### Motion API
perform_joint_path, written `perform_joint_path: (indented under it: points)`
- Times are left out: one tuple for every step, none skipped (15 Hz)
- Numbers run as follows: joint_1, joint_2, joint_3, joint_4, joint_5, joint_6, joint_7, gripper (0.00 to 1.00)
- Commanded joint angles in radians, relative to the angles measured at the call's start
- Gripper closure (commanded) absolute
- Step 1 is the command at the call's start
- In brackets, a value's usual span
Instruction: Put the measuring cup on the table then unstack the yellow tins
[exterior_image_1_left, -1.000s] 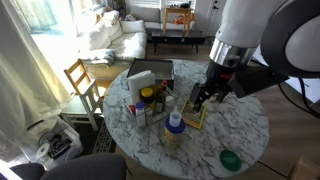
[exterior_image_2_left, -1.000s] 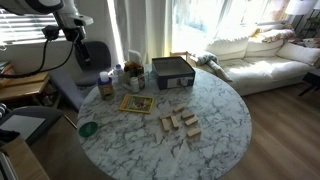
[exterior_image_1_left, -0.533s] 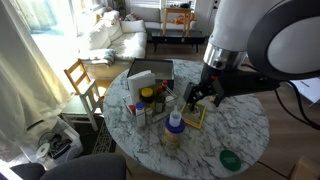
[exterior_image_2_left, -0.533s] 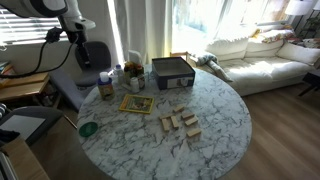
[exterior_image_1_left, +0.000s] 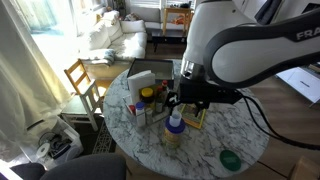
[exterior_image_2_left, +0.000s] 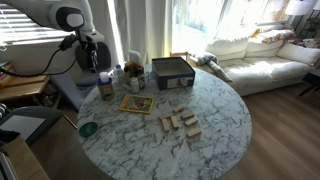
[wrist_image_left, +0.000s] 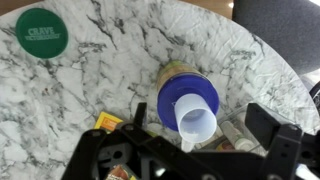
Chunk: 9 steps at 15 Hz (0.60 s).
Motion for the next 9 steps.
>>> perform_joint_path:
  points:
    - [0.030, 0.091, -0.031, 0.050, 0.041, 0.082, -0.016, 0.00]
    - [0.036, 0.106, -0.039, 0.054, 0.022, 0.097, -0.015, 0.00]
    - [0.039, 0.119, -0.045, 0.056, 0.021, 0.114, -0.021, 0.00]
    - [0.042, 0.130, -0.050, 0.060, 0.018, 0.126, -0.026, 0.00]
    - [0.046, 0.140, -0.055, 0.064, 0.017, 0.135, -0.031, 0.00]
    - [0.049, 0.150, -0.059, 0.066, 0.018, 0.146, -0.035, 0.01]
    - [0.053, 0.157, -0.065, 0.067, 0.009, 0.156, -0.036, 0.06]
    - [0.056, 0.164, -0.072, 0.066, 0.001, 0.162, -0.037, 0.11]
    - [0.059, 0.166, -0.076, 0.070, 0.000, 0.162, -0.040, 0.21]
